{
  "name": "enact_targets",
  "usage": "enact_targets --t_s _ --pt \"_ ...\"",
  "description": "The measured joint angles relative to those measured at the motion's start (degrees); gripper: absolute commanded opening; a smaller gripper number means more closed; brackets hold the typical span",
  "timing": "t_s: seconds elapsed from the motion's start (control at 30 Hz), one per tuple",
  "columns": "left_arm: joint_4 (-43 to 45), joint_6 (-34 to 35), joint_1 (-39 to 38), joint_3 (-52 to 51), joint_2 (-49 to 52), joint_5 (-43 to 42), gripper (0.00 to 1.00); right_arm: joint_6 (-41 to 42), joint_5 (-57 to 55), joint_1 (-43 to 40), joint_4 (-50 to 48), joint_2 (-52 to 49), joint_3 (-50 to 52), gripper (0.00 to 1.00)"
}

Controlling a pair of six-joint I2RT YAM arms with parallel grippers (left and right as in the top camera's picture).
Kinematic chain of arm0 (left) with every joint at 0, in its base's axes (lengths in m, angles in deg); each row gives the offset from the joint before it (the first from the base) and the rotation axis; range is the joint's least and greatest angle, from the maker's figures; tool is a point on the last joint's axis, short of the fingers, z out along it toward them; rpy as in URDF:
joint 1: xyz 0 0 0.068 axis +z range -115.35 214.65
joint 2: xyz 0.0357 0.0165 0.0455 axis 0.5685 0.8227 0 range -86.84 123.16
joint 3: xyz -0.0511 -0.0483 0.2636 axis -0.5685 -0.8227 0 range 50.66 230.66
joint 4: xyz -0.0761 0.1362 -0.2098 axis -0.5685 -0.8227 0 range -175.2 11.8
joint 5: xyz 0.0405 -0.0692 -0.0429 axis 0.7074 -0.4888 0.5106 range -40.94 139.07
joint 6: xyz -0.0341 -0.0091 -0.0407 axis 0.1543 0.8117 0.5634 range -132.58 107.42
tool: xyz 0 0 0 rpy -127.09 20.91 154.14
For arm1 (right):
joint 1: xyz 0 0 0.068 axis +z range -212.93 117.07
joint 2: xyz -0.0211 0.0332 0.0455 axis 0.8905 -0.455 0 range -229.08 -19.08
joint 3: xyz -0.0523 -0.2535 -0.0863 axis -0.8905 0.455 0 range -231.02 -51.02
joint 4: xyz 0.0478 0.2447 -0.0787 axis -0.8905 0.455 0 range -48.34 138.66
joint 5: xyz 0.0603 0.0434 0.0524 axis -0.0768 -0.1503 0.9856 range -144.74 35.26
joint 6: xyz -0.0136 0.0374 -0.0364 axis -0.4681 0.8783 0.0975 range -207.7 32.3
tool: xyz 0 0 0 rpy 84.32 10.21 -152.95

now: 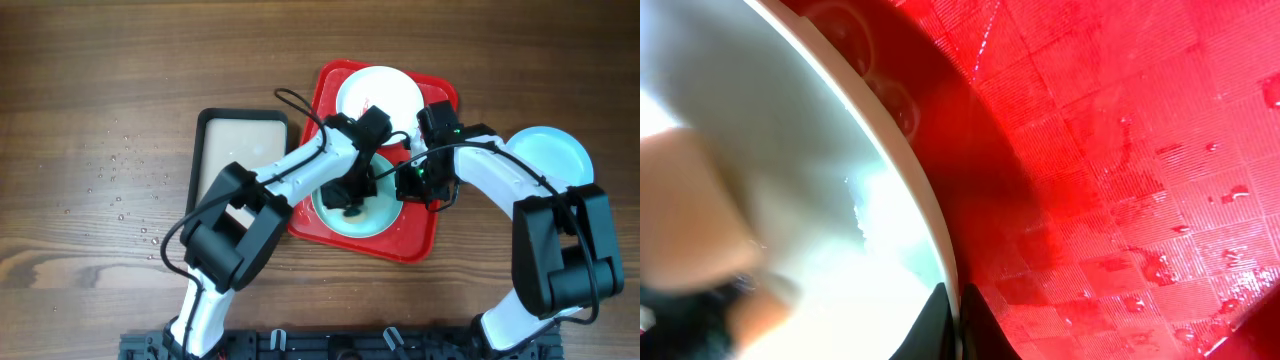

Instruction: Clean dirty plates on tray and stack at the side

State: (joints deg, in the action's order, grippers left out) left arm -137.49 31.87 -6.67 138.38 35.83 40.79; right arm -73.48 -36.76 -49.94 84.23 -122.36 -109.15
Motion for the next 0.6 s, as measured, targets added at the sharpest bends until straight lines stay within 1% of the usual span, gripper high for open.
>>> enact_targets --t_s 0.13,0.2,0.27,0.37,0.43,0.47,0.53,0.6 --pt "-5.84 2.58 1.51 0.76 0.07 10.93 0.04 0.0 0.02 0.0 0.0 0.0 0.0 0.04" --pt "-9.94 3.56 1.6 4.2 1.64 13.44 0.04 0.0 0.46 0.09 -0.07 0.0 0.0 0.04" --pt "-16.39 4.13 1.7 10.19 2.6 16.63 0.04 0.02 0.22 0.02 0.02 0.0 0.0 0.04" --pt "-20.04 4.35 2.8 15.91 1.86 19.06 0.04 0.0 -0.02 -0.07 0.24 0.0 0.0 0.04" --pt "-21.92 4.11 4.37 16.5 -1.36 19.76 0.04 0.0 -0.02 -0.07 0.24 0.0 0.0 0.04" --pt "-22.62 3.82 5.53 16.5 -2.8 20.02 0.04 0.0 -0.04 -0.07 0.22 0.0 0.0 0.04" --pt "-24.39 3.19 11.02 16.52 -6.43 22.23 0.04 -0.79 -0.15 -0.07 -0.96 0.0 0.0 0.04" --pt "-24.28 2.73 16.74 16.76 -7.74 23.87 0.04 -1.7 -0.46 -0.07 -3.19 0.0 0.0 0.04"
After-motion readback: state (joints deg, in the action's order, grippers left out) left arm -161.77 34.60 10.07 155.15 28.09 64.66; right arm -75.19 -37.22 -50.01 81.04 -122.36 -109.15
